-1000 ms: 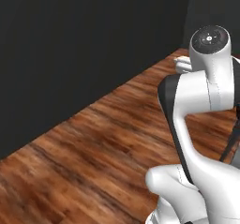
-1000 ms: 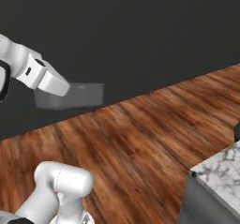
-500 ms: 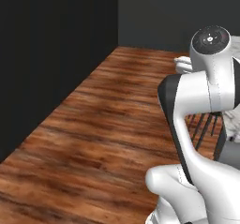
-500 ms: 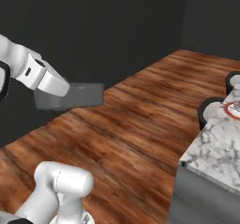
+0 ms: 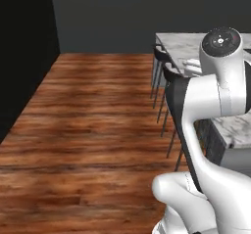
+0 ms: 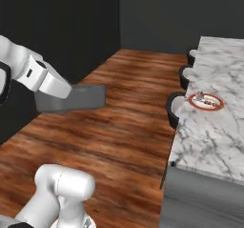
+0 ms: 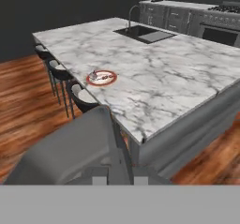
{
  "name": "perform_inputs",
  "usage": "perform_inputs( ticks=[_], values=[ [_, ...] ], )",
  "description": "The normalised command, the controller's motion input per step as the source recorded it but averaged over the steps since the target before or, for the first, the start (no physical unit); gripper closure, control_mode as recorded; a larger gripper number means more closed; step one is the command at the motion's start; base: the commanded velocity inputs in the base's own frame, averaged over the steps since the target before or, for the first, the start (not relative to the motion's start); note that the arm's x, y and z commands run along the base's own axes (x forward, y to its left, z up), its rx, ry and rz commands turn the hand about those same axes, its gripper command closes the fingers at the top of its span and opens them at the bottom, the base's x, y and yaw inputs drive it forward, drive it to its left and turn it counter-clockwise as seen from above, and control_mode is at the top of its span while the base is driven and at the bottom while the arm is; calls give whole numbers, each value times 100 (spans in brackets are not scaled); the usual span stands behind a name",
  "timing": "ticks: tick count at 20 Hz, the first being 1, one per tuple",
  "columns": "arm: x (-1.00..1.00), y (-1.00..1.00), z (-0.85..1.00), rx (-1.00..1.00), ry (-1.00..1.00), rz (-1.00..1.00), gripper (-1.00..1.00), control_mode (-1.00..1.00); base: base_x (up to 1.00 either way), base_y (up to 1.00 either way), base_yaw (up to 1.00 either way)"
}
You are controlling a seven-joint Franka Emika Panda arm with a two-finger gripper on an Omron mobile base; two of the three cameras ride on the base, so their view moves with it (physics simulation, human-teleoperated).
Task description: Retrieve the tupperware and aluminum foil from the cabinet and place them on the dining counter near the plate with garlic and kebab skewer to prepare for storing leftovers.
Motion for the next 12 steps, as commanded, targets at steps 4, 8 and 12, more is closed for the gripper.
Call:
perform_inputs(
  ticks=[4, 8, 12],
  values=[
    [0, 0, 0, 0, 0, 0, 100, 100, 64, 57, -52],
    [0, 0, 0, 0, 0, 0, 100, 100, 81, 76, -54],
    [0, 0, 0, 0, 0, 0, 100, 100, 74, 64, -57]
  ],
)
